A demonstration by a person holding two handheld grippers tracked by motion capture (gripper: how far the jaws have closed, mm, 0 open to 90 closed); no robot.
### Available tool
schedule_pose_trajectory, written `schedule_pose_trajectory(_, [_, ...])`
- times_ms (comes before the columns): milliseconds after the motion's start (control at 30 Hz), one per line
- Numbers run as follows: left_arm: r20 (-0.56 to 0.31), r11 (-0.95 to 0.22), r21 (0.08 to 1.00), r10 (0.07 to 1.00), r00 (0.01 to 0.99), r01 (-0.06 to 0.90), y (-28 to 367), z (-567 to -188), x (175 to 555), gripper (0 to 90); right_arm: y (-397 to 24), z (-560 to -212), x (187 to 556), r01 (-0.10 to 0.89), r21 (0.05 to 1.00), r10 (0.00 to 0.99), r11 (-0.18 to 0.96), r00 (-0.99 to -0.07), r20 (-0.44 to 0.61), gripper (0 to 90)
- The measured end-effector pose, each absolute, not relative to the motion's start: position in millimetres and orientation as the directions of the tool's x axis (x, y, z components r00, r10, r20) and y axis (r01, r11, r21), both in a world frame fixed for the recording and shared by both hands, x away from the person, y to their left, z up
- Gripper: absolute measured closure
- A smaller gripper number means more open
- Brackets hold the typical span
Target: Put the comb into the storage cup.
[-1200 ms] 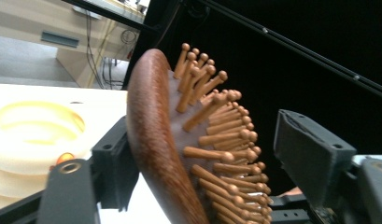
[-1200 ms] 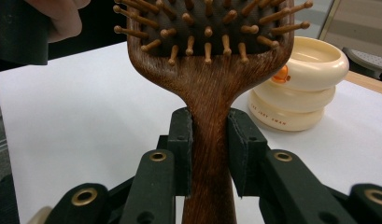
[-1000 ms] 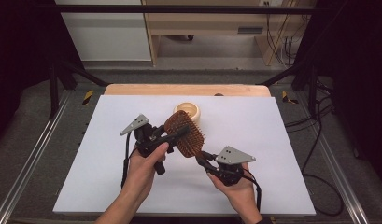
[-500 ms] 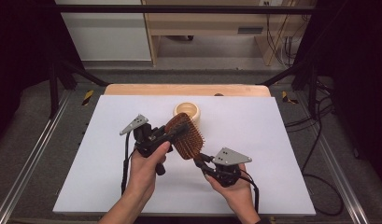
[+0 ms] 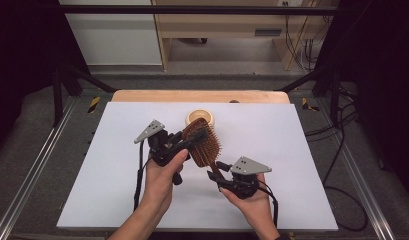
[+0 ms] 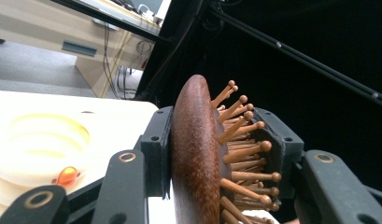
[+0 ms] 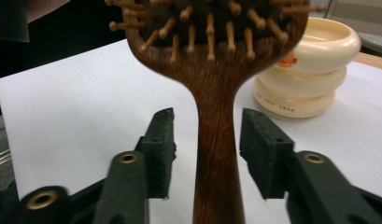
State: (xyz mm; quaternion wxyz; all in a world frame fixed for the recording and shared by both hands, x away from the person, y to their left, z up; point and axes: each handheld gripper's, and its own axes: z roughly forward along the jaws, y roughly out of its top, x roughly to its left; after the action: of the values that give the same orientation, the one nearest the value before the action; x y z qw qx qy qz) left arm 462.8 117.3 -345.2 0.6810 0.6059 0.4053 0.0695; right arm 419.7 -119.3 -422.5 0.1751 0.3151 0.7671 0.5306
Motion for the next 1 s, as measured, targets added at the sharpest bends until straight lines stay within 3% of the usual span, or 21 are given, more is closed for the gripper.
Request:
schedule_pose_trajectory(100, [-0.458,0.253,0.887,0.597,0.659,0.387,118,-341,464,52.2,-122,-423,420,0.306,0.923,0.676,0.235,-0.734,0.071,44.6])
schedule_pose_trajectory(133, [-0.445,0.246,0.893,0.605,0.661,0.377,120,-337,465,52.2,-127,-424,422,0.314,0.923,0.682,0.223,-0.727,0.082,36.2])
schedule_pose_trajectory(233, [-0.425,0.234,0.903,0.617,0.662,0.361,121,-332,465,52.2,-130,-424,423,0.311,0.927,0.697,0.211,-0.712,0.080,30.4])
schedule_pose_trajectory(267, [-0.409,0.224,0.910,0.627,0.663,0.350,123,-330,465,52.2,-132,-424,424,0.317,0.927,0.721,0.202,-0.689,0.078,23.0])
schedule_pose_trajectory(433, [-0.380,0.210,0.922,0.651,0.657,0.325,128,-321,467,52.2,-135,-425,427,0.298,0.931,0.738,0.211,-0.674,0.048,11.9])
schedule_pose_trajectory(633, [-0.351,0.187,0.933,0.670,0.654,0.309,133,-315,468,52.1,-138,-426,426,0.262,0.936,0.747,0.234,-0.665,-0.001,8.3])
schedule_pose_trajectory(1000, [-0.296,0.136,0.949,0.700,0.650,0.286,133,-310,469,52.0,-146,-426,426,0.255,0.942,0.752,0.217,-0.659,0.005,6.6])
